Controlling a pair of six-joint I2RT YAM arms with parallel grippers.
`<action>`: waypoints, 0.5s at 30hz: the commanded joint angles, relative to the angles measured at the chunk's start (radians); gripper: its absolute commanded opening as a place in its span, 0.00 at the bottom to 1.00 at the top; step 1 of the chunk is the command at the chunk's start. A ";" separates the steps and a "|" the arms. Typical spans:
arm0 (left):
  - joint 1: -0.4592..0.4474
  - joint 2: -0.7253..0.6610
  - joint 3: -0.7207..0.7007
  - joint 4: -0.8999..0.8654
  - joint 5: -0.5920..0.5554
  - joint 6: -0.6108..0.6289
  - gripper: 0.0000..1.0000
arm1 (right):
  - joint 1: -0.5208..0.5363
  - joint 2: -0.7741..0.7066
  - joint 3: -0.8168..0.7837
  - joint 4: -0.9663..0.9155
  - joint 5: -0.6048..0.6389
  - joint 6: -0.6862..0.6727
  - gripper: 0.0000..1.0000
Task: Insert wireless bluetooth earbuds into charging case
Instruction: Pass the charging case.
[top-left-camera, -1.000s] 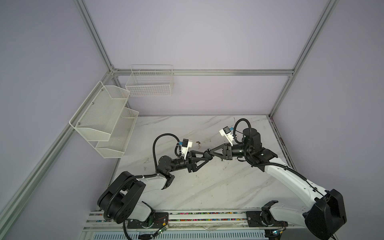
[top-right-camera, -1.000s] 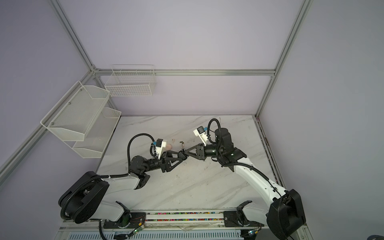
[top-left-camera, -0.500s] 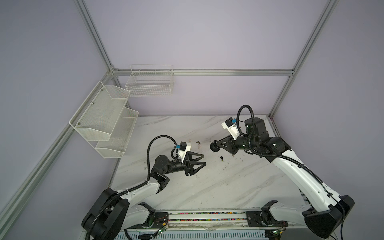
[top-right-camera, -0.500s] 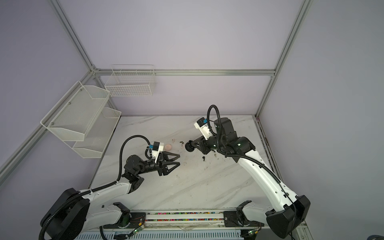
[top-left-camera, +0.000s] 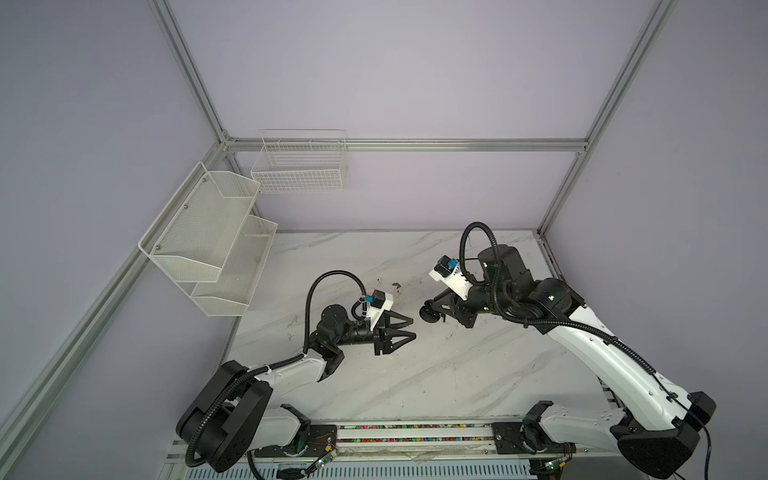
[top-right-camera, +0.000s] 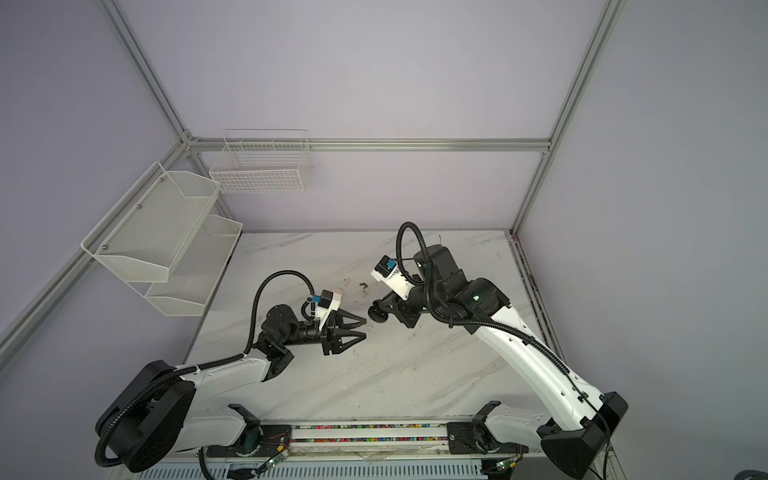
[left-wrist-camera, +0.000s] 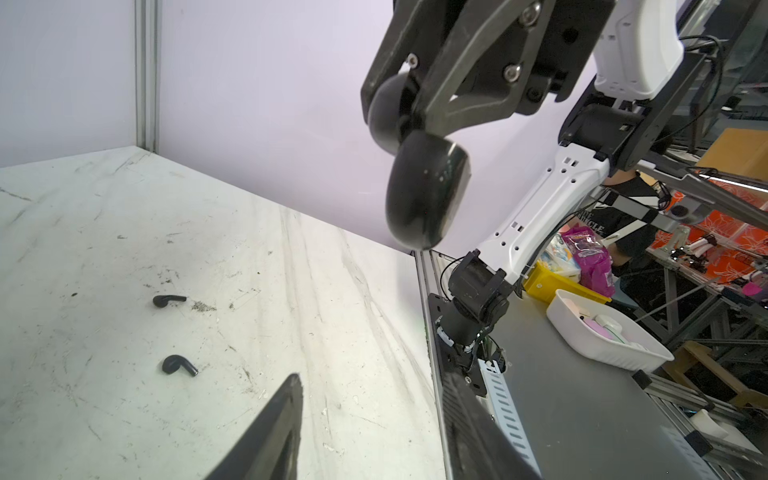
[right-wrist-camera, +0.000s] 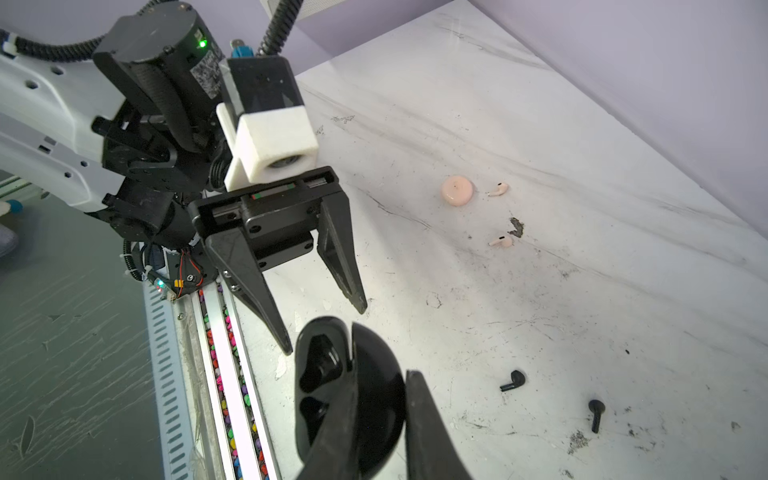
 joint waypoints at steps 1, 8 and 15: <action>0.002 -0.050 0.077 0.073 0.057 0.011 0.58 | 0.013 0.000 0.004 -0.050 -0.038 -0.051 0.06; -0.021 -0.067 0.085 0.065 0.086 0.009 0.58 | 0.038 0.029 -0.031 -0.035 -0.094 -0.087 0.03; -0.035 -0.014 0.129 0.096 0.132 -0.040 0.54 | 0.051 0.064 -0.034 -0.014 -0.085 -0.088 0.02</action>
